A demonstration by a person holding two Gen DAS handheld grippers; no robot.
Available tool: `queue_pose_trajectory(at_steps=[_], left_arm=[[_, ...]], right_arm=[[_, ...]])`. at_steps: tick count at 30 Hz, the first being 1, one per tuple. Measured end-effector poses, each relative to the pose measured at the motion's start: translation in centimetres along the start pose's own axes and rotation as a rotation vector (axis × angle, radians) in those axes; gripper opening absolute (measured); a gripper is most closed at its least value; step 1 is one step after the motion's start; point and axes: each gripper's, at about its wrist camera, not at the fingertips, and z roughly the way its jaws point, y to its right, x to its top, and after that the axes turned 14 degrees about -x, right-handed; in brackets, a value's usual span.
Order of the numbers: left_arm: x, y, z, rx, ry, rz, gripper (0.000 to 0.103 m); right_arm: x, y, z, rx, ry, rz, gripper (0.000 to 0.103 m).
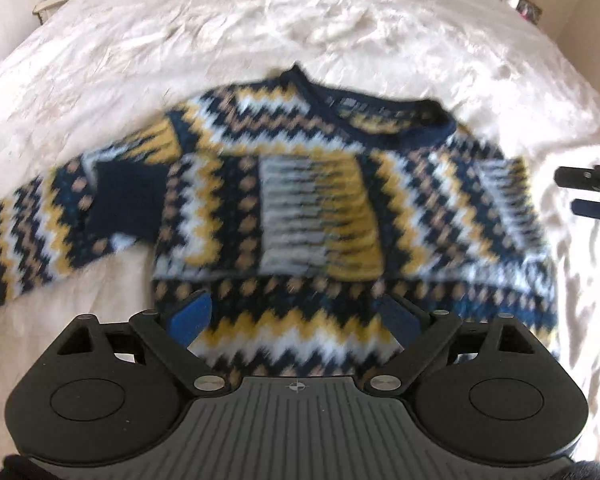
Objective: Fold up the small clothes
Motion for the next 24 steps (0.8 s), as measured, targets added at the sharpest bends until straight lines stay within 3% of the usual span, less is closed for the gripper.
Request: queue_pose_trajectory(at_steps=[3, 7, 10, 15, 17, 19, 22, 24], left_arm=[[1.2, 1.6, 1.4, -0.03, 0.02, 0.027, 0.092], [2.1, 4.3, 4.2, -0.062, 0.028, 0.097, 0.092], [3.9, 5.7, 6.5, -0.083, 0.013, 0.144, 0.092], [5.1, 6.9, 9.2, -0.097, -0.027, 0.191, 0.092], [5.2, 7.0, 9.7, -0.1, -0.039, 0.194, 0.092], [5.2, 6.9, 10.0, -0.101, -0.045, 0.19, 0.092], [5.2, 6.7, 10.4, -0.103, -0.05, 0.186, 0.092], [5.2, 6.7, 10.6, -0.105, -0.056, 0.193, 0.092]], right_arm=[[2.8, 1.2, 1.4, 0.021, -0.01, 0.015, 0.085], [5.5, 1.9, 3.4, -0.016, -0.033, 0.017, 0.084], [6.7, 2.1, 5.5, -0.03, -0.084, 0.005, 0.07], [7.5, 2.2, 9.5, -0.022, -0.198, 0.011, 0.061], [7.4, 2.2, 10.2, 0.011, -0.22, 0.027, 0.052], [7.2, 1.9, 10.7, 0.031, -0.251, 0.03, 0.017], [6.8, 1.1, 10.4, 0.008, -0.241, -0.025, 0.011], [7.1, 0.7, 9.0, -0.09, -0.173, -0.104, 0.008]])
